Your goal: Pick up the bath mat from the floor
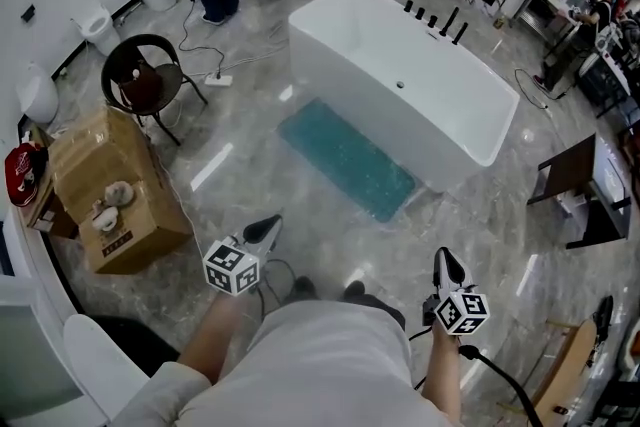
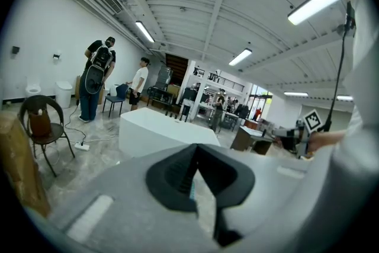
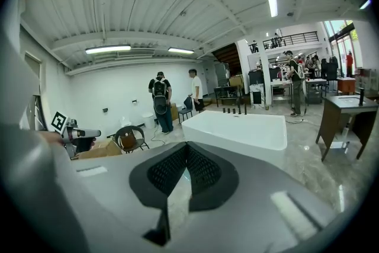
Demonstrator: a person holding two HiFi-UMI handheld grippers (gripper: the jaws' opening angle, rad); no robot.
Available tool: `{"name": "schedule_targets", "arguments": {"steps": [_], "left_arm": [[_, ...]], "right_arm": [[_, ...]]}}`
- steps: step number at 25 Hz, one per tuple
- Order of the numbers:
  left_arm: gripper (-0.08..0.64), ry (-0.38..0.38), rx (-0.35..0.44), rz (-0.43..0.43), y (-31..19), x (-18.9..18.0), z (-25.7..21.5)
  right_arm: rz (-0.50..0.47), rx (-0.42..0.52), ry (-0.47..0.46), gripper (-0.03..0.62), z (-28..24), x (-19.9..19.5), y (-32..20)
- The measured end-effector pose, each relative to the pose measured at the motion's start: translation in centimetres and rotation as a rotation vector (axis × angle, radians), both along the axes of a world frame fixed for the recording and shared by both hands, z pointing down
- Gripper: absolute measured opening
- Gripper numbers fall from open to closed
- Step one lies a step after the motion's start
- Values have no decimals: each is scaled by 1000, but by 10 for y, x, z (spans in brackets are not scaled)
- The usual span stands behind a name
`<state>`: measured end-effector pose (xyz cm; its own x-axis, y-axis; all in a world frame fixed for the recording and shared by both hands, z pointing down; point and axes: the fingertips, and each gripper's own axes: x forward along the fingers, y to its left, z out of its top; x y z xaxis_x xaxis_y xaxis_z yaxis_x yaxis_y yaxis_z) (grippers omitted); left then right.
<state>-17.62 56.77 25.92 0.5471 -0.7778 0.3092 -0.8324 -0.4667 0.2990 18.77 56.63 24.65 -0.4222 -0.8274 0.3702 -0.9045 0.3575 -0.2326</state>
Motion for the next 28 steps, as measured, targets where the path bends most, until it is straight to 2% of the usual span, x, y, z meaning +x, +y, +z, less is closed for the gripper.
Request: {"name": "schedule_targets", "arguments": {"steps": [7,12,19,28], "left_arm": [[2,7,-6,-16,5,-12,5],[2,-4,-17,-40,-2,-10,8],[2,-21,-28,-94,-31,-9,7],[2,-36,-31,-149,-99,17,4]], "right_arm": [[11,-21,-26,5,10,-10,2],[-9,-33,-39,5,16,-9,-18],[-69,-43,-49,5,22,-16,-72],[-119,-52,-60,5,26,8,-160]]}}
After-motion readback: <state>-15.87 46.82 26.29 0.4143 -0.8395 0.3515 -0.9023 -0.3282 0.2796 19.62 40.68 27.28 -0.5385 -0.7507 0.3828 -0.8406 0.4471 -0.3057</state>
